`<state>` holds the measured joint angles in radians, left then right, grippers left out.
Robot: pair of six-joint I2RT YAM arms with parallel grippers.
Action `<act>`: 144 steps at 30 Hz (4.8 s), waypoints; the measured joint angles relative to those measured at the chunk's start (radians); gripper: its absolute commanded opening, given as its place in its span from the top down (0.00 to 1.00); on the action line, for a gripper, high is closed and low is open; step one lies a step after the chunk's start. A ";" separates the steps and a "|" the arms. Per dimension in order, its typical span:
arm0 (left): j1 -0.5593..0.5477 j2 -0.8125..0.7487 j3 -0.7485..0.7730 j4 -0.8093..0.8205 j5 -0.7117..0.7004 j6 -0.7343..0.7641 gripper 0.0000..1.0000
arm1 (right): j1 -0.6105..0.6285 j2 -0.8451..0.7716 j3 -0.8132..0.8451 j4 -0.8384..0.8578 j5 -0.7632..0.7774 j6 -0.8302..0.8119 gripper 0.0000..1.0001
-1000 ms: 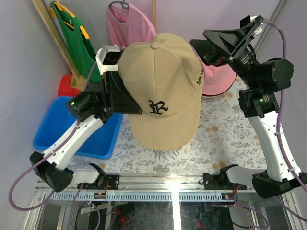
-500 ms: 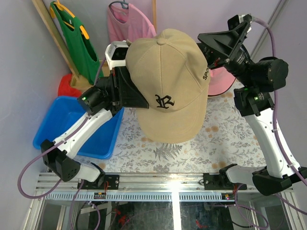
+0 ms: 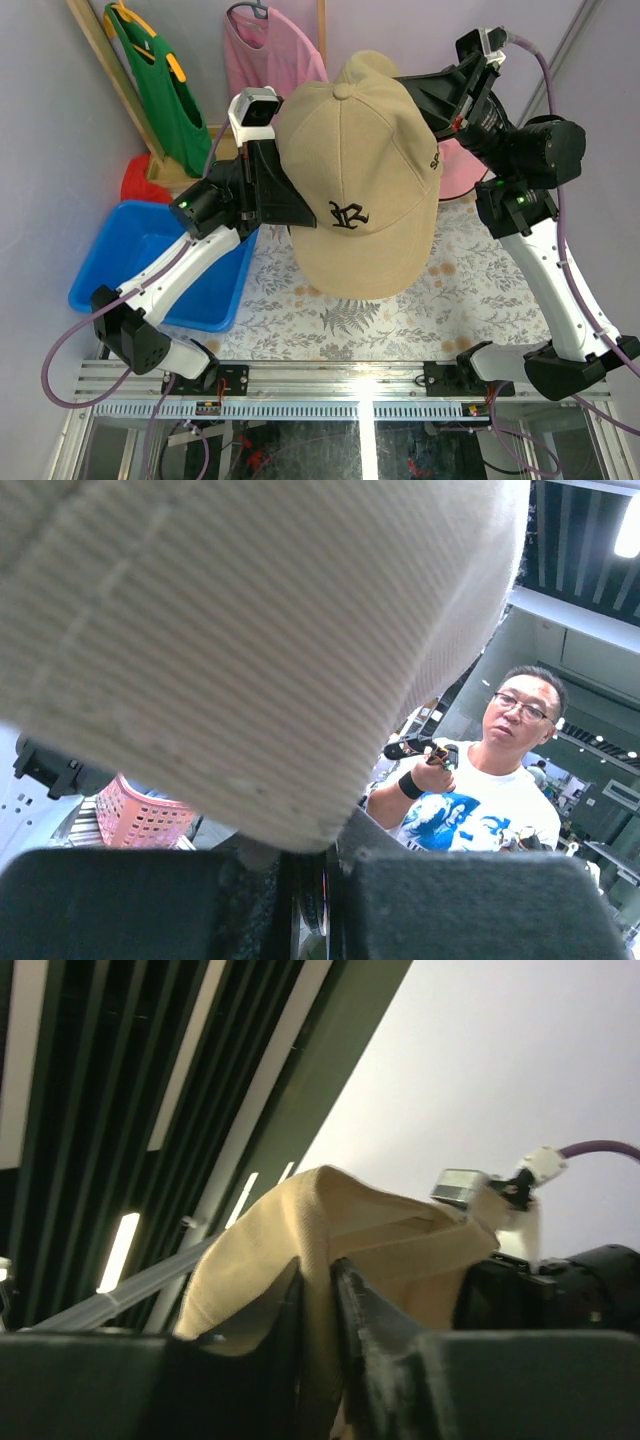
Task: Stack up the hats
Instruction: Stack the hat on the hat.
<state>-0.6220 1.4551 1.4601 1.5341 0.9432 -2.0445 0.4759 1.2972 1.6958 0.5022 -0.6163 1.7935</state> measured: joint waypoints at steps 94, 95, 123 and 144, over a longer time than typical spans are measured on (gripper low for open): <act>0.469 -0.049 -0.564 -0.105 -0.290 0.012 0.52 | -0.140 -0.112 -0.244 -0.302 0.320 -0.530 1.00; 0.477 -0.072 -0.580 -0.145 -0.293 0.025 0.52 | -0.137 -0.113 -0.244 -0.309 0.328 -0.537 1.00; 0.003 -0.771 -0.727 -1.414 -0.736 0.830 0.41 | -0.024 -0.175 -0.258 -0.411 0.527 -0.671 1.00; -0.282 -0.724 -0.708 -1.460 -1.194 0.901 0.41 | -0.008 -0.189 -0.293 -0.415 0.582 -0.689 1.00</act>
<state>-0.9039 0.7311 0.7517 0.0746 -0.2512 -1.1439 0.4675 1.1080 1.4033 0.0872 -0.0345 1.1046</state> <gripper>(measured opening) 0.602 0.044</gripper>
